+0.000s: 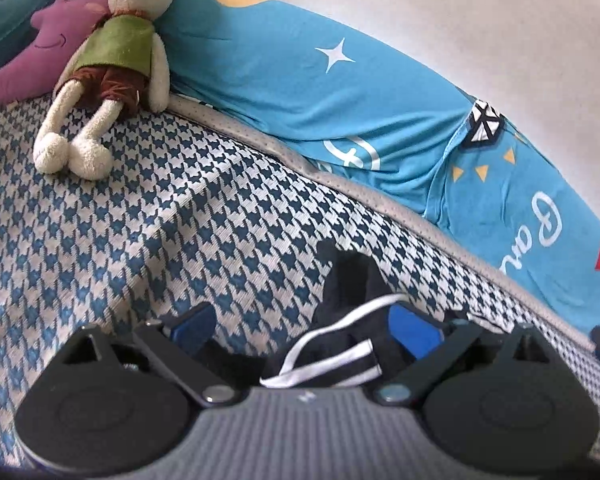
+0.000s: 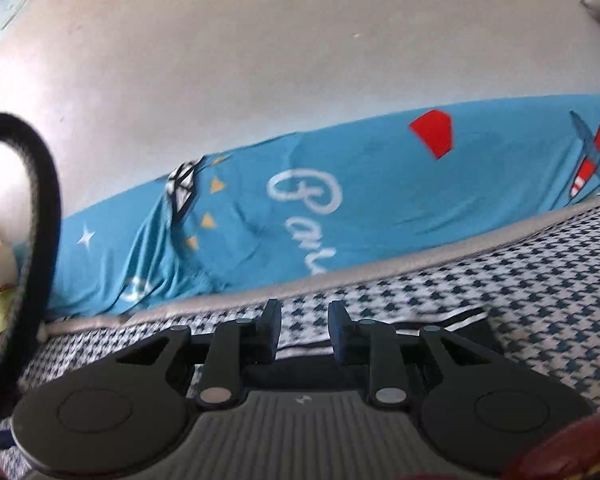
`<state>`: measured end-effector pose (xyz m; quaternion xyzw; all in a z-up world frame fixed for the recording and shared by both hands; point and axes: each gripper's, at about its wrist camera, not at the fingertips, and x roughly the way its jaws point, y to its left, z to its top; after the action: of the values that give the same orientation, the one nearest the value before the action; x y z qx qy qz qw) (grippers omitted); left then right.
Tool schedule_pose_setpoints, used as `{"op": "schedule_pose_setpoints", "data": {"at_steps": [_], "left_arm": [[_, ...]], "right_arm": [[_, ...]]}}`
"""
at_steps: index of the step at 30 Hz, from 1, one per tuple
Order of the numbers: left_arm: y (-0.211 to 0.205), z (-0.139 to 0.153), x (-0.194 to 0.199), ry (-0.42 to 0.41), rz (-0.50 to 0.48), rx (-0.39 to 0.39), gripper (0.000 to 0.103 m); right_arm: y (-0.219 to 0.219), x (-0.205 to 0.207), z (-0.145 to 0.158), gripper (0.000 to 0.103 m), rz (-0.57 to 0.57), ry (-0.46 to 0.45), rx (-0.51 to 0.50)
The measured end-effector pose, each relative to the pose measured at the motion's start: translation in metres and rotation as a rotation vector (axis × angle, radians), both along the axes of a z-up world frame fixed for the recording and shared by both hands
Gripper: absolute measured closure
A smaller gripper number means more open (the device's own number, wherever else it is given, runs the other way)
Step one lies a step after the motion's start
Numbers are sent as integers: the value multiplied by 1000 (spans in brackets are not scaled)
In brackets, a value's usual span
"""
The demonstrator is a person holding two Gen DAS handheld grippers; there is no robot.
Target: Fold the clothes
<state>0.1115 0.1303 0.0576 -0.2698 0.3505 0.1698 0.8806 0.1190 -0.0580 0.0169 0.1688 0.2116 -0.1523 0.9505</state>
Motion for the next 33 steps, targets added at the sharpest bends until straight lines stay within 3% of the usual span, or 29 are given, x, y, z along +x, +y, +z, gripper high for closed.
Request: {"op": "schedule_pose_setpoints", "data": {"at_steps": [8,14,21,24,26,27,29,30,33], "left_arm": [[12,-22,26,43,-63,-79,0],[23,-38,48,63,-81,-184,0],[14,-46,69,102,-82,-151,3],[8,-46,73,101,-105,-122,28],[3,-44,73,91,-124,-118,54],[1,-42,72,81,-120,-100,58],[-4,-35,69,59,-108,-57,76],[-6,-32,67,48,-103,-36,79],[-11,-14,61,14,-52,130,84]], "right_arm": [[12,5,0,76,86,30,44],[19,5,-1,76,129,56,66],[24,7,0,75,153,63,29],[24,8,-2,75,154,73,40],[23,9,-3,75,157,80,44],[22,9,-3,75,158,81,44],[20,9,-4,75,157,85,50],[19,9,-4,75,156,86,54],[16,11,-4,75,148,92,58]]}}
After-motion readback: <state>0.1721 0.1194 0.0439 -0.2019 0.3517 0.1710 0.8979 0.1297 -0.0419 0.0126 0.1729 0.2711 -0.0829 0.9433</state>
